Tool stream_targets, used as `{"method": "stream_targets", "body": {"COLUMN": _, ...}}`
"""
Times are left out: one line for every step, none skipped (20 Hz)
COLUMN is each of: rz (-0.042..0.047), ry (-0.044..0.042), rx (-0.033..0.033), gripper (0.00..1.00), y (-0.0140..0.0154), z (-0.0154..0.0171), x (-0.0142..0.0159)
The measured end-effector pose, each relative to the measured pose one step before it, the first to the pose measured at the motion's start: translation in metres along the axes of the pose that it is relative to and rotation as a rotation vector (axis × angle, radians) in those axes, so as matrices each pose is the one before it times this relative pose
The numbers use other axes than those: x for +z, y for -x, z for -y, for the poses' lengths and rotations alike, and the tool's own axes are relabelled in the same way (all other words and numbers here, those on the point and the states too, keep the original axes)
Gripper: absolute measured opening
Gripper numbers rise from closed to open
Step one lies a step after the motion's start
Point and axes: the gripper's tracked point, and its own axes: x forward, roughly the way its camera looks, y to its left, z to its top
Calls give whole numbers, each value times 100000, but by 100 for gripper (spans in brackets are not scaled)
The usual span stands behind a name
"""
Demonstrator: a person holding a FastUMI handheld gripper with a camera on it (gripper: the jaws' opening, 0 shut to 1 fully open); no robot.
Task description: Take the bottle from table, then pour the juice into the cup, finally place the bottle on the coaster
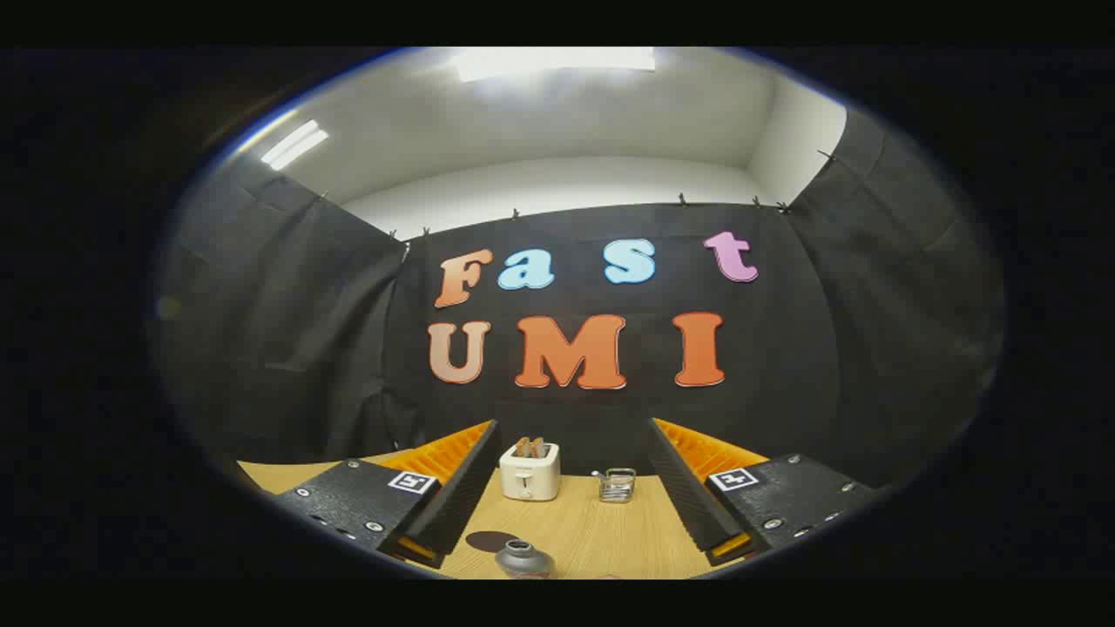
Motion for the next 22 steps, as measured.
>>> {"method": "stream_targets", "body": {"rz": -96, "ry": -118, "rx": 58, "gripper": 98, "y": 3, "z": 38, "x": -53}}
{"method": "stream_targets", "body": {"rz": -10, "ry": -51, "rx": -273, "gripper": 98, "y": -34, "z": 79, "x": 45}}
{"method": "stream_targets", "body": {"rz": -50, "ry": -1, "rx": -20, "gripper": 98, "y": 71, "z": 61, "x": -31}}
{"method": "stream_targets", "body": {"rz": -17, "ry": -148, "rx": -43, "gripper": 98, "y": 33, "z": 21, "x": 10}}
{"method": "stream_targets", "body": {"rz": -143, "ry": -157, "rx": 88, "gripper": 98, "y": -11, "z": -123, "x": 1}}
{"method": "stream_targets", "body": {"rz": 8, "ry": -12, "rx": 317, "gripper": 98, "y": -102, "z": -96, "x": -26}}
{"method": "stream_targets", "body": {"rz": 37, "ry": 99, "rx": -8, "gripper": 98, "y": -65, "z": 11, "x": 8}}
{"method": "stream_targets", "body": {"rz": 55, "ry": 256, "rx": -7, "gripper": 98, "y": 70, "z": 68, "x": 104}}
{"method": "stream_targets", "body": {"rz": 271, "ry": -91, "rx": -498, "gripper": 98, "y": 38, "z": 150, "x": 47}}
{"method": "stream_targets", "body": {"rz": 208, "ry": -341, "rx": -145, "gripper": 98, "y": -4, "z": 76, "x": 131}}
{"method": "stream_targets", "body": {"rz": 88, "ry": -414, "rx": 77, "gripper": 98, "y": -109, "z": -72, "x": -28}}
{"method": "stream_targets", "body": {"rz": -93, "ry": -517, "rx": 38, "gripper": 98, "y": 9, "z": 6, "x": 49}}
{"method": "stream_targets", "body": {"rz": -77, "ry": -313, "rx": 202, "gripper": 98, "y": 43, "z": -44, "x": 36}}
{"method": "stream_targets", "body": {"rz": 52, "ry": -303, "rx": -22, "gripper": 98, "y": 71, "z": 47, "x": 72}}
{"method": "stream_targets", "body": {"rz": -72, "ry": 46, "rx": 189, "gripper": 98, "y": -18, "z": -34, "x": -5}}
{"method": "stream_targets", "body": {"rz": 16, "ry": 93, "rx": -81, "gripper": 98, "y": -1, "z": -18, "x": -24}}
{"method": "stream_targets", "body": {"rz": -55, "ry": 292, "rx": 177, "gripper": 98, "y": -22, "z": -46, "x": -50}}
{"method": "stream_targets", "body": {"rz": -10, "ry": 181, "rx": 92, "gripper": 98, "y": 98, "z": -78, "x": -24}}
{"method": "stream_targets", "body": {"rz": 38, "ry": -15, "rx": 269, "gripper": 98, "y": -66, "z": -134, "x": 3}}
{"method": "stream_targets", "body": {"rz": -11, "ry": -82, "rx": 491, "gripper": 98, "y": 6, "z": -196, "x": -28}}
{"method": "stream_targets", "body": {"rz": -105, "ry": -204, "rx": 265, "gripper": 98, "y": 98, "z": -84, "x": -90}}
{"method": "stream_targets", "body": {"rz": -190, "ry": -48, "rx": 418, "gripper": 98, "y": 34, "z": -113, "x": -130}}
